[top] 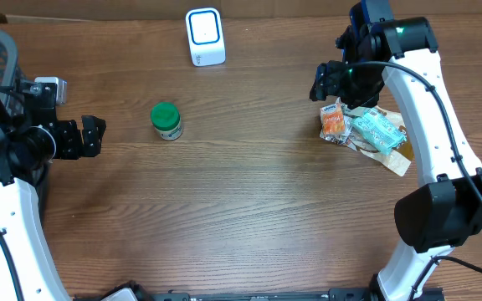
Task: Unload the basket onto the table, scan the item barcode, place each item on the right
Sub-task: 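Move the right gripper left toward the green-lidded jar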
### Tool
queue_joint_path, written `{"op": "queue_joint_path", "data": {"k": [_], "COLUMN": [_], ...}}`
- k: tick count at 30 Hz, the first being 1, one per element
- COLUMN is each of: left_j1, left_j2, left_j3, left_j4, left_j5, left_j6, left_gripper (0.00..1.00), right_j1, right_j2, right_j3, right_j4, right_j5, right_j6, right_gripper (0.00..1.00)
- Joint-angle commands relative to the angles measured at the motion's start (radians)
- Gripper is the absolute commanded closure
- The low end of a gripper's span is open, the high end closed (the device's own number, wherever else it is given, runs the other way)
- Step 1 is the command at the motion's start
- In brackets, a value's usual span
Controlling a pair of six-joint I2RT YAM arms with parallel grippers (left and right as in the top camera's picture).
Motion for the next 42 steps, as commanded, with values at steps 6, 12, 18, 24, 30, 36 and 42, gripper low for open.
{"op": "queue_joint_path", "data": {"k": [6,12,18,24,30,36,42], "left_j1": [0.005,0.005,0.005,0.005,0.005,0.005,0.005], "left_j2": [0.003,0.003,0.003,0.003,0.003,0.003,0.003], "left_j3": [0.002,0.002,0.002,0.002,0.002,0.002,0.002], "left_j4": [0.002,0.001,0.002,0.002,0.002,0.002,0.001], "left_j5": [0.004,0.004,0.004,0.004,0.004,0.004,0.004], "left_j6": [0.008,0.008,0.008,0.008,0.008,0.008,0.008], "left_gripper": [0.00,0.00,0.00,0.00,0.01,0.00,0.00], "right_j1": [-0.003,-0.003,-0.003,-0.003,-0.001,0.076,0.253], "right_j2": [-0.013,-0.013,-0.013,-0.013,-0.013,-0.010,0.029], "right_j3": [-0.005,-0.003,-0.001,-0.001,-0.002,-0.004,-0.004], "right_j4": [0.026,0.029,0.030,0.023,0.016,0.146,0.432], "right_j5": [0.013,-0.011,-0.021,-0.022,-0.192,-0.241,-0.176], "right_j6": [-0.009,-0.005,-0.006,-0.005,-0.006,-0.013,0.006], "right_gripper": [0.24,0.23,0.19,0.19,0.19,0.14,0.00]}}
